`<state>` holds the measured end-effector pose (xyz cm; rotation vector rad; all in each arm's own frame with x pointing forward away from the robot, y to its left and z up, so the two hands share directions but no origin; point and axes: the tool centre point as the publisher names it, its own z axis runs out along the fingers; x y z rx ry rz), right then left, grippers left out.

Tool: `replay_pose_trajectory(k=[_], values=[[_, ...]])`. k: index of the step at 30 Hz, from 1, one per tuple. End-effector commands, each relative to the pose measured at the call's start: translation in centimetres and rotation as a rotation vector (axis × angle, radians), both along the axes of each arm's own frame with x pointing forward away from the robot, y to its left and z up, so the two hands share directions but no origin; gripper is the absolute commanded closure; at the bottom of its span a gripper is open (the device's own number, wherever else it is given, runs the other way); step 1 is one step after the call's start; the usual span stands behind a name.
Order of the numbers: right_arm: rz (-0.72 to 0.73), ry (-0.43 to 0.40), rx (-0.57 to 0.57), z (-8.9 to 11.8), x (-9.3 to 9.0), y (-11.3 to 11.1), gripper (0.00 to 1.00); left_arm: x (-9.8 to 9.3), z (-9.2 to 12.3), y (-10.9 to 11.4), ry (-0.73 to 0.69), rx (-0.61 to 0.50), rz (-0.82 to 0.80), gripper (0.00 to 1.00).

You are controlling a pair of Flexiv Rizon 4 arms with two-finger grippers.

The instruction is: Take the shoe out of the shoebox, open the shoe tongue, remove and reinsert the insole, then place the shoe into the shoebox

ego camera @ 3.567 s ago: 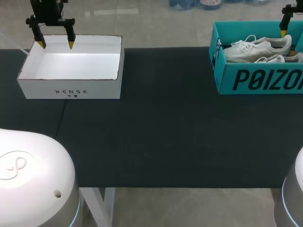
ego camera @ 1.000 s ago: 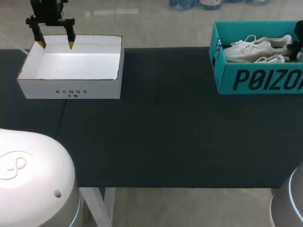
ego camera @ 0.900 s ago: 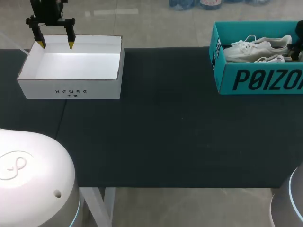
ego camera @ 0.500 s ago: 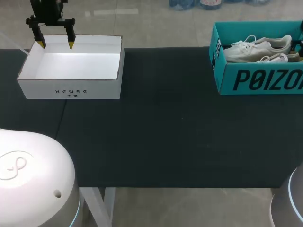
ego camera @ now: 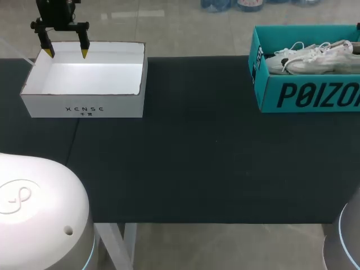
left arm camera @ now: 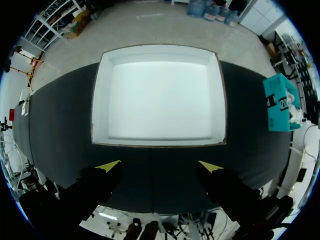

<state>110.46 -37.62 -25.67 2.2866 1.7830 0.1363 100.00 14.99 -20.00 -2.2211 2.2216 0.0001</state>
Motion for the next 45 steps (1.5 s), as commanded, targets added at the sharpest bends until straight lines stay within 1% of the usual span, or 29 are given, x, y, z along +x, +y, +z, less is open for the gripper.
replay_pose_trajectory(k=[1,7,12,17,21,24,27,32,34,37,38,39,40,41,42,43,45], values=[[-0.05,0.009,-0.033,4.4,-0.3,0.9,1.0,0.0,0.0,0.0,0.0,0.0,0.0,0.0],[-0.098,-0.027,-0.034,8.1,-0.9,1.4,1.0,0.0,0.0,0.0,0.0,0.0,0.0,0.0],[-0.136,-0.042,-0.031,11.9,-1.9,1.5,1.0,0.0,0.0,0.0,0.0,0.0,0.0,0.0],[-0.138,-0.075,-0.053,15.5,-3.4,2.2,1.0,0.0,0.0,0.0,0.0,0.0,0.0,0.0],[-0.128,-0.08,-0.059,17.1,-5.3,3.3,1.0,0.0,0.0,0.0,0.0,0.0,0.0,0.0],[-0.122,-0.08,-0.061,17.4,-7.5,4.7,1.0,0.0,0.0,0.0,0.0,0.0,0.0,0.0],[-0.129,-0.077,-0.041,17.3,-10.3,5.8,1.0,0.0,0.0,0.0,0.0,0.0,0.0,0.0],[-0.164,-0.099,-0.029,17.7,-16.1,7.1,1.0,0.0,0.0,0.0,0.0,0.0,0.0,0.0],[-0.17,-0.102,-0.03,17.5,-18.3,7.7,1.0,0.0,0.0,0.0,0.0,0.0,0.0,0.0],[-0.185,-0.113,-0.052,16.4,-21.3,8.8,1.0,0.0,0.0,0.0,0.0,0.0,0.0,0.0],[-0.182,-0.109,-0.041,15.6,-22.6,9.3,1.0,0.0,0.0,0.0,0.0,0.0,0.0,0.0],[-0.177,-0.106,-0.033,15.2,-23.2,9.6,1.0,0.0,0.0,0.0,0.0,0.0,0.0,0.0],[-0.176,-0.1,-0.029,14.3,-24.6,10.2,1.0,0.0,0.0,0.0,0.0,0.0,0.0,0.0],[-0.17,-0.089,-0.021,13.6,-25.6,10.7,1.0,0.0,0.0,0.0,0.0,0.0,0.0,0.0],[-0.169,-0.089,-0.019,13.3,-26.3,11.0,1.0,0.0,0.0,0.0,0.0,0.0,0.0,0.0],[-0.171,-0.095,-0.028,12.8,-27.7,11.5,1.0,0.0,0.0,0.0,0.0,0.0,0.0,0.0],[-0.167,-0.11,-0.018,12.5,-29.5,12.1,1.0,0.0,0.0,0.0,0.0,0.0,0.0,0.0]])
